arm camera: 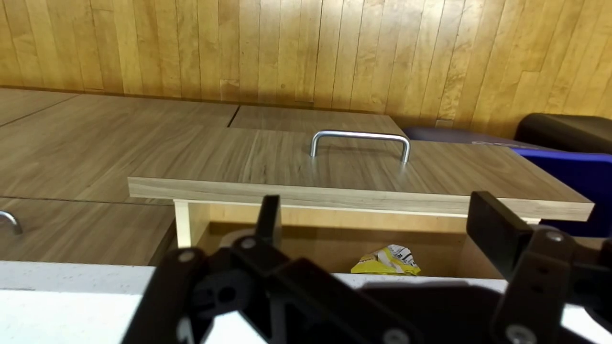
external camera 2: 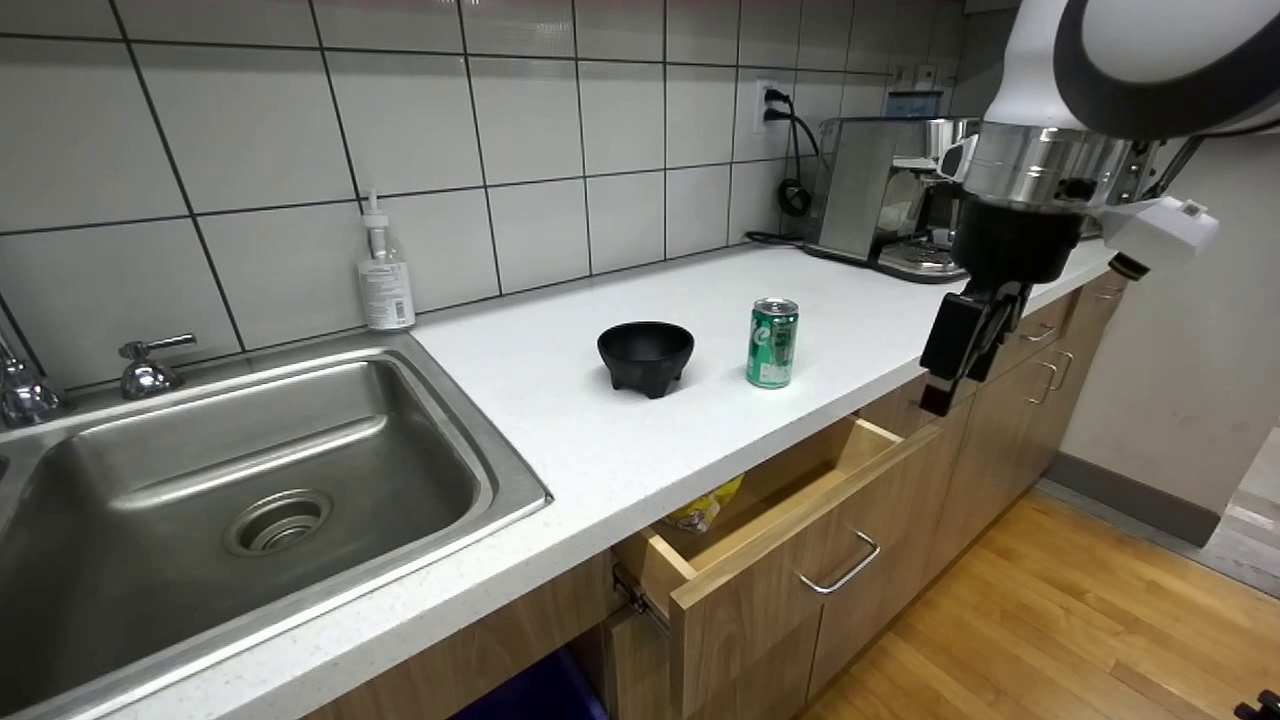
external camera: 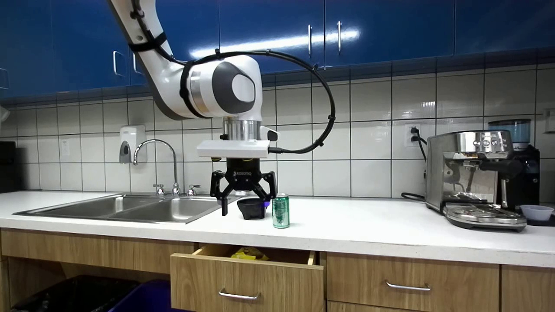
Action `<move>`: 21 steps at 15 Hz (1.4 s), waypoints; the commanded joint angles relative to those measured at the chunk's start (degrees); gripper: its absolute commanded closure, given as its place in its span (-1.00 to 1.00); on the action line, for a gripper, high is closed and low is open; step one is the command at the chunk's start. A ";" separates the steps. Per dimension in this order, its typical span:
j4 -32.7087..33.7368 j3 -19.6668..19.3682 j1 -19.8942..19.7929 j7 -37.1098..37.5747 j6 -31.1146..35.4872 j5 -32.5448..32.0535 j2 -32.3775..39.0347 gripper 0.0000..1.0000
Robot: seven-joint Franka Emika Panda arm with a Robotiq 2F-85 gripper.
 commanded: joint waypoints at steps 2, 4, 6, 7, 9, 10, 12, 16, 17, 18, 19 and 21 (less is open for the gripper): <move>0.05 1.38 -1.34 -0.13 -0.15 0.25 -0.01 -1.00; -0.02 1.37 -1.27 -0.63 0.13 0.24 0.05 -1.00; -0.08 1.47 -1.43 -0.37 1.24 -0.44 0.37 -1.00; 0.12 1.40 -1.53 -0.46 1.69 -0.56 0.81 -1.00; 0.86 1.31 -1.86 0.04 2.31 -1.19 2.30 -1.00; 1.11 1.24 -2.06 0.27 2.80 -1.23 2.93 -1.00; 1.76 0.85 -2.29 -1.17 4.60 0.59 4.74 -1.00; 4.11 1.16 -2.85 -2.48 8.27 3.82 9.32 -1.00; 4.96 1.30 -3.07 -2.71 8.93 5.07 10.69 -1.00; 5.74 1.51 -3.30 -3.82 9.51 7.05 11.89 -1.00; 6.57 1.85 -3.57 -4.39 9.92 8.54 13.01 -1.00; 8.12 2.60 -4.38 -6.27 10.65 11.50 15.17 -1.00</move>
